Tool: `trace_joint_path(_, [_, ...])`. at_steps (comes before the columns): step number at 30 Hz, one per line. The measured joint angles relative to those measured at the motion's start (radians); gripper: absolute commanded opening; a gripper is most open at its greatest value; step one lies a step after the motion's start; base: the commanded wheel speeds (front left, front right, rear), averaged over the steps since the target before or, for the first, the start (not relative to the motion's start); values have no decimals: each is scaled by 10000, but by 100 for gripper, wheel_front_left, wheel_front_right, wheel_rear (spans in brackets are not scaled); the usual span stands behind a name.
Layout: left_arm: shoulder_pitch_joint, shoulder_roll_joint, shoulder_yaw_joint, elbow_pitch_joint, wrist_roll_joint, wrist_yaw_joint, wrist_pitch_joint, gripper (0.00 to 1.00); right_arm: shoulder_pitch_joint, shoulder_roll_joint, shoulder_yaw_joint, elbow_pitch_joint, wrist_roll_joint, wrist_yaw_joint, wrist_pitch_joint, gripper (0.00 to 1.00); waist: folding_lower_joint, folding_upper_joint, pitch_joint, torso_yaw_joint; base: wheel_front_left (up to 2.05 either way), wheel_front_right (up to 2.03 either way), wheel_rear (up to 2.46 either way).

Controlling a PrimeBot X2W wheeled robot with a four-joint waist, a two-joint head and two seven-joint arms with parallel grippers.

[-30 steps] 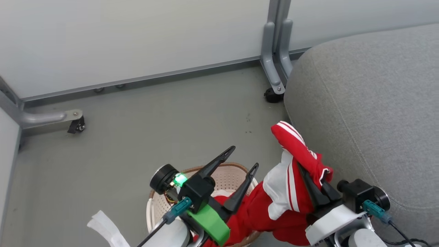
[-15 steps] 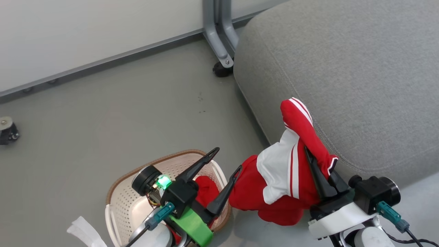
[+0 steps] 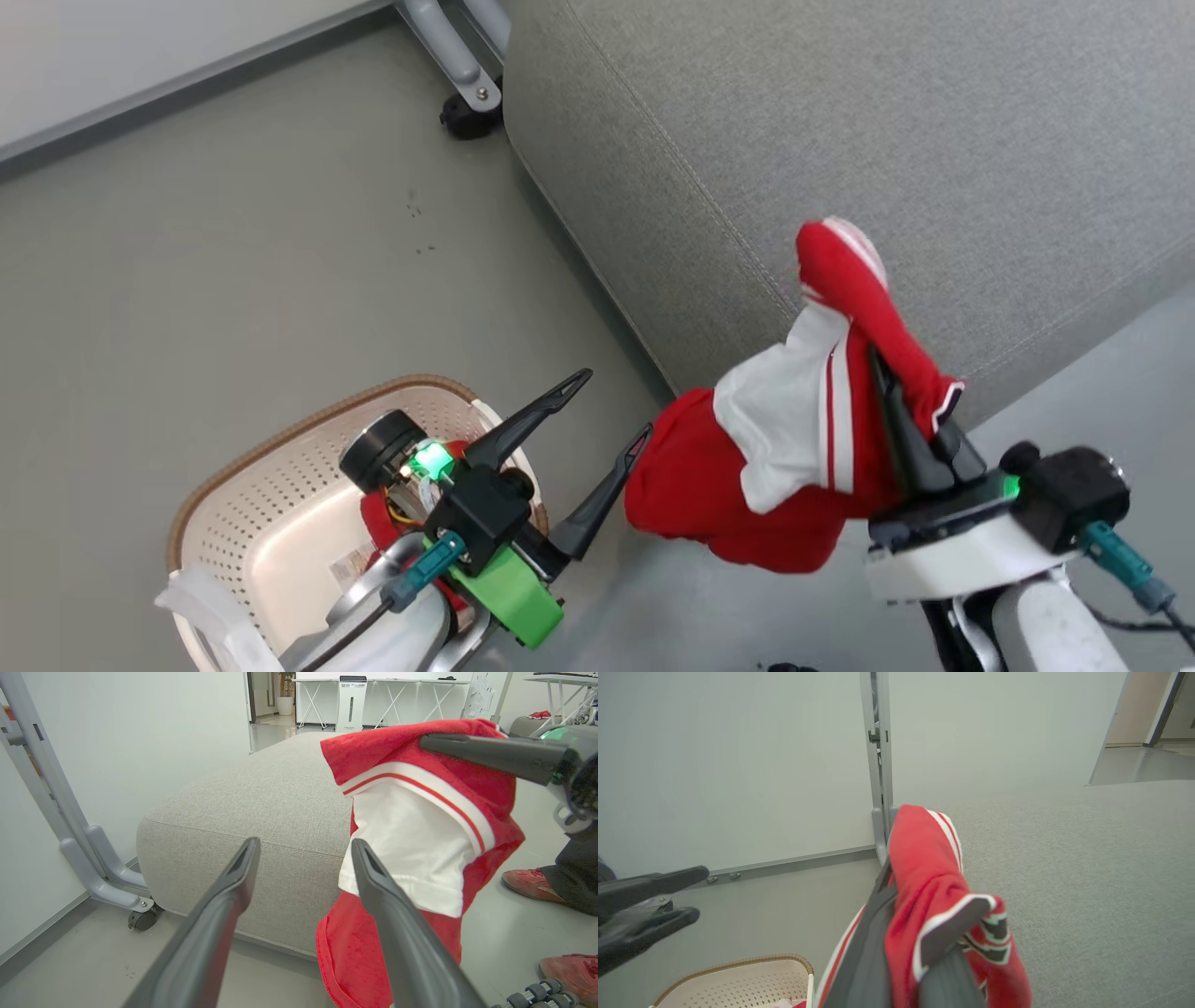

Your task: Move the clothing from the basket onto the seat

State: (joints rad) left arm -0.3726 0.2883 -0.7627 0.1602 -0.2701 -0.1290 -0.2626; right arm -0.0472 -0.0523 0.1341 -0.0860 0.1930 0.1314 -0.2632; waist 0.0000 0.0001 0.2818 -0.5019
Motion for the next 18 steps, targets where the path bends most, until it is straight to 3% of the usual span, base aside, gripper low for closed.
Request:
trace_joint_path(7, [-482, 731, -320, -677, 261, 0, 0, 100, -2407, -90, -838, -625, 265, 0, 0, 0, 1, 0, 1107, -221, 0, 0, 0])
trace_joint_path(12, [-866, 1170, -472, -1296, 362, 0, 111, 100, -4394, -911, -2236, -518, 558, 0, -2, 0, 1, 0, 2034, -200, 0, 0, 0])
trace_joint_path(18, [-1485, 1707, -301, -2217, 451, 2, 477, 100, -6879, -2265, -4002, 713, 669, 0, -2, 0, 2, 0, 3327, 31, 0, 0, 0])
